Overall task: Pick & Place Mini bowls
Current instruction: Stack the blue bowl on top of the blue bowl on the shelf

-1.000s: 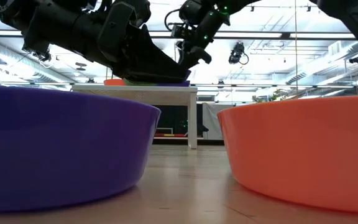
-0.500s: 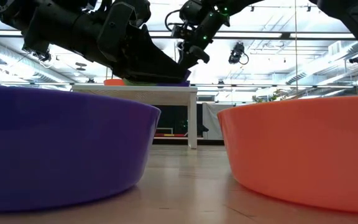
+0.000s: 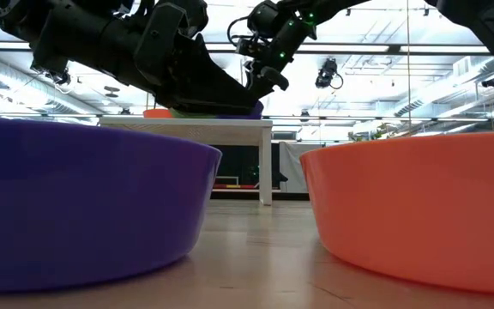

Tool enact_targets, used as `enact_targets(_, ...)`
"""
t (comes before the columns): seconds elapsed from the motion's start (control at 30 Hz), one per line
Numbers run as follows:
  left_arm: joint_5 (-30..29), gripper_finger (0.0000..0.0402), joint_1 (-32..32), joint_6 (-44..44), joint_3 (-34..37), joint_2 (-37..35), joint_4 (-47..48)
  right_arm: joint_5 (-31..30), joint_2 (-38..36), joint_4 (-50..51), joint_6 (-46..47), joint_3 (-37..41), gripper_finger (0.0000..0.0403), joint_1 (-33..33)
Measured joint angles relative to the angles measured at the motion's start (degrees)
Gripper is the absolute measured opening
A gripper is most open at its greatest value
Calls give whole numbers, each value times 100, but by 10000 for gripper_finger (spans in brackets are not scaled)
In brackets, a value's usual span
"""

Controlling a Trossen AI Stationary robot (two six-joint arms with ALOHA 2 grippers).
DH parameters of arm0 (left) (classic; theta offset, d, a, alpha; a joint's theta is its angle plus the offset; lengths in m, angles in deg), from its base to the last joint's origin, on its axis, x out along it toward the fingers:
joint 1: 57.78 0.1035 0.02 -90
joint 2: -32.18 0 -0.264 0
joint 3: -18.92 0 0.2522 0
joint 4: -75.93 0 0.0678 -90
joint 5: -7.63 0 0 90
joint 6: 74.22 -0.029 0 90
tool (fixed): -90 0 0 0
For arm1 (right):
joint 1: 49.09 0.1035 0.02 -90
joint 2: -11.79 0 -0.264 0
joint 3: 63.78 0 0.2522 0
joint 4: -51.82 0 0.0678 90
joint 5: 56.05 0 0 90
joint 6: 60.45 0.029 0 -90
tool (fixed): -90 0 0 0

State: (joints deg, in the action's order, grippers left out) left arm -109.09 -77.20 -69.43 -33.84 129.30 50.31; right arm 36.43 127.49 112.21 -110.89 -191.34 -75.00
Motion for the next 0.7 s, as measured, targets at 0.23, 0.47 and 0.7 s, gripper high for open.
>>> enact_targets(0.23, 2, 232, 0, -3, 0, 0, 34, -2, 0, -28, 4, 0, 65, 0)
enact_targets(0.47, 2, 232, 1, -7, 0, 0, 33, 2, 0, -19, 0, 2, 86, 0)
enact_targets(0.7, 2, 232, 0, -7, 0, 0, 31, 13, -2, -3, -57, 2, 156, 0)
